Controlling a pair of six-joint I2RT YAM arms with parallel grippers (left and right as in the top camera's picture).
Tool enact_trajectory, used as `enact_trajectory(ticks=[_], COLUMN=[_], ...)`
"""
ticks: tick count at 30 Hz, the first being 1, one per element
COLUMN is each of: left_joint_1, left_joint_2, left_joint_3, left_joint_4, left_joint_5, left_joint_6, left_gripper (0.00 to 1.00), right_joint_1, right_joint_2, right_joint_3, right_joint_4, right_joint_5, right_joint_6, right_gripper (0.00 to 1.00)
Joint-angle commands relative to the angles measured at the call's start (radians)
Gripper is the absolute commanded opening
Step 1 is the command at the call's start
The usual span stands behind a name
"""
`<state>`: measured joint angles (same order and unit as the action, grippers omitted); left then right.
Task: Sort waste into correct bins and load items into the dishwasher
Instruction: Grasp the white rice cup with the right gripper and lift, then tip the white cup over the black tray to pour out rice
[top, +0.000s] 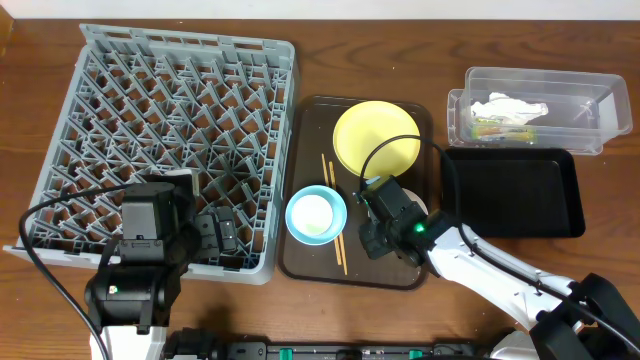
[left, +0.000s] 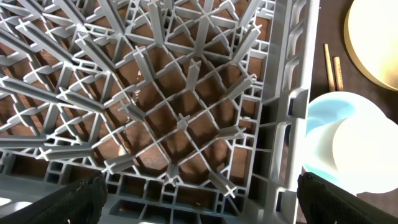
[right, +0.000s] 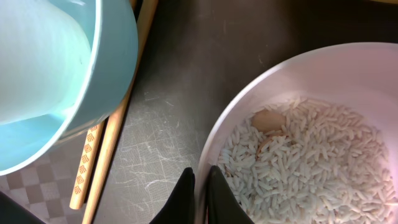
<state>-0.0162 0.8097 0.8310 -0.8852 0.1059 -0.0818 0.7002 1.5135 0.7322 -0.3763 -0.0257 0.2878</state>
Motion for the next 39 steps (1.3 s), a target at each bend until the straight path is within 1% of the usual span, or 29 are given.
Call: enact_trajectory(ticks=[1,3,8,13,17,24,27,28,29,33,39], left_joint_1=[-0.002,-0.002,-0.002,-0.002,-0.002,-0.002,-0.002,-0.002,-0.002,-0.002,-0.002], left_joint_2=[-0.002,-0.002,-0.002,-0.002,-0.002,-0.002,-0.002,-0.002,-0.002,-0.002,-0.002], left_joint_3=[0.02,0.02,0.02,0.02,0.02,0.02,0.02,0.02,0.02,0.02,0.02], left_joint_4=[-0.002,-0.002,-0.002,-0.002,-0.002,-0.002,-0.002,-0.001,-0.001,-0.001,-0.002], left_joint_5=[0.006,0.006,0.006,0.006,0.006,0.006,0.006,0.006,0.006,0.006,0.006], left_joint_6=[-0.008,-0.008,-0.008,-0.008,-0.008,-0.008,-0.008,-0.008,-0.008,-0.008,-0.008], left_gripper=[0.98,0.98,0.98,0.98,0.98,0.98,0.98,0.98,0.98,0.98,0.98], right_joint_1=[0.003,-0.002,-0.046,-0.114,-0.214,-0.481,-0.605,-0.675,-0.71,-0.809,-0.915], right_joint_2=[-0.005,-0.019,-0.076,-0.123,-0.162,-0.181,-0.169,-0.155,-0.143,-0.089,0.017], right_joint_3=[0.016,0.043,0.169,0.236,0.266,0.272,0.27,0.268,0.267,0.266,0.266], right_joint_4=[-0.027,-0.069,-0.236,-0.287,-0.293,-0.29,-0.29,-0.292,-0.294,-0.298,-0.294], right_joint_5=[-0.028,-0.028,-0.036,-0.088,-0.163,-0.441,-0.592,-0.678,-0.731,-0.89,-1.014], right_joint_6=[0.034,0.034,0.033,0.029,0.016,-0.048,-0.084,-0.096,-0.107,-0.133,-0.156], right_gripper=[0.01,0.01,0.01,0.01,0.01,0.01,0.01,0.01,0.01,0.01,0.01])
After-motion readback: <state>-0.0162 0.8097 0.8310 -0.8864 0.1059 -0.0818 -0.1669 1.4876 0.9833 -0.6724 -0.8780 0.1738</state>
